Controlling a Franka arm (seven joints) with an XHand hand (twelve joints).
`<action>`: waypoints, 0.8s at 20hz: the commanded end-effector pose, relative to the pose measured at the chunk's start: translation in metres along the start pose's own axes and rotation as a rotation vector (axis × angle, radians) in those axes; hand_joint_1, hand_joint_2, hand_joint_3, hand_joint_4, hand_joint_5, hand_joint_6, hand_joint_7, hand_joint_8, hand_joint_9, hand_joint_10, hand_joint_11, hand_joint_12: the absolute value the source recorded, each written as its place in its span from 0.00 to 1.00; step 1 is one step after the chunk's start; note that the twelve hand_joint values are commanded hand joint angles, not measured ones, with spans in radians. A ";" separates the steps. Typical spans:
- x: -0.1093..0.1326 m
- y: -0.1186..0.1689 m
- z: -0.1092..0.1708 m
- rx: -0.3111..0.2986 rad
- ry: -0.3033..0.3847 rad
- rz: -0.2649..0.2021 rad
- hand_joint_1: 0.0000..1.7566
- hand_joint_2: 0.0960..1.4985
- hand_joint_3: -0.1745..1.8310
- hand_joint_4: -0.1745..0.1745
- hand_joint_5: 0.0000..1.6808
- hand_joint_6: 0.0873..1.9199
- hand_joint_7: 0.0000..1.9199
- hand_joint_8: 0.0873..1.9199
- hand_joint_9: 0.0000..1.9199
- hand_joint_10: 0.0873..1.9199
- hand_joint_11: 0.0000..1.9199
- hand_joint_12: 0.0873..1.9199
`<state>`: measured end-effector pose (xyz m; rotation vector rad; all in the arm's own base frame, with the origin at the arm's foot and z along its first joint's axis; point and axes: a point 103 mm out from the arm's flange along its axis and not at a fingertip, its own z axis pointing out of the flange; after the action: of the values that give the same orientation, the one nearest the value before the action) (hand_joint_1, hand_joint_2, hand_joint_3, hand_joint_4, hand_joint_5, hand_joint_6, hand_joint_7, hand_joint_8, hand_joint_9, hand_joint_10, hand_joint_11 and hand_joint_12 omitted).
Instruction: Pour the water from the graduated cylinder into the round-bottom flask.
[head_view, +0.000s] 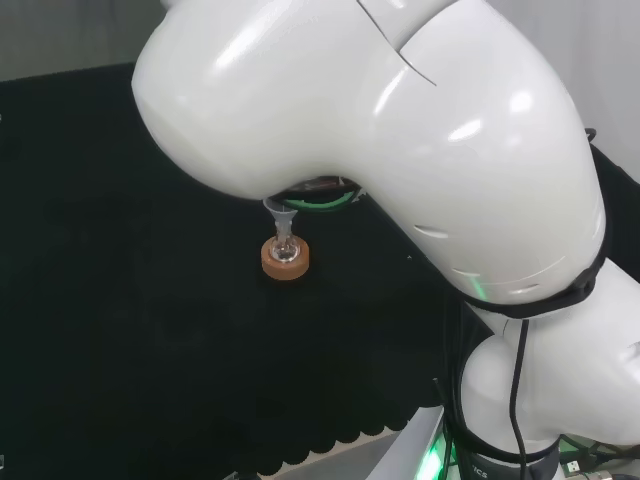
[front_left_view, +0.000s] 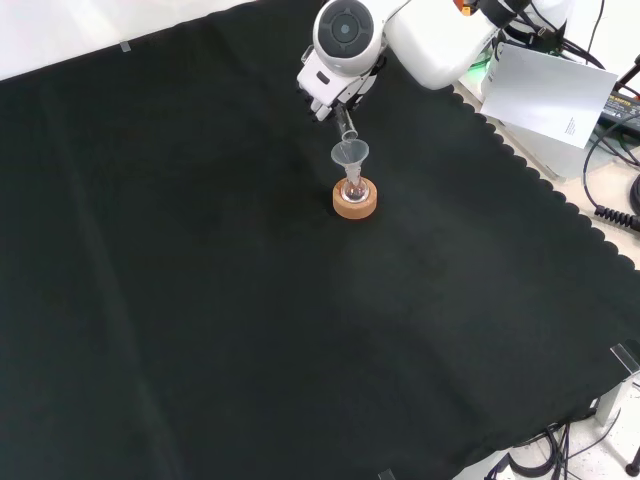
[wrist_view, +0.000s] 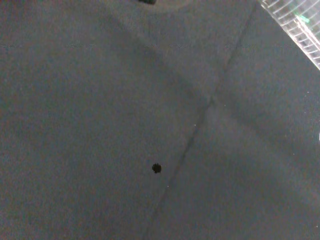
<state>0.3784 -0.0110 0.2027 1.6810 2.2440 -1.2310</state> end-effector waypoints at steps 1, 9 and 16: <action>0.012 0.001 -0.011 0.011 -0.020 0.004 0.73 0.69 0.09 0.00 0.64 0.42 0.58 0.40 0.79 0.00 0.66 0.34; 0.022 0.003 -0.018 0.012 -0.029 0.005 0.73 0.69 0.09 0.00 0.64 0.42 0.58 0.40 0.79 0.00 0.66 0.34; 0.023 0.004 -0.019 0.013 -0.032 0.009 0.73 0.69 0.09 0.00 0.64 0.42 0.58 0.40 0.79 0.00 0.66 0.34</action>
<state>0.3795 0.0136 0.2040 1.6694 2.2166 -1.2620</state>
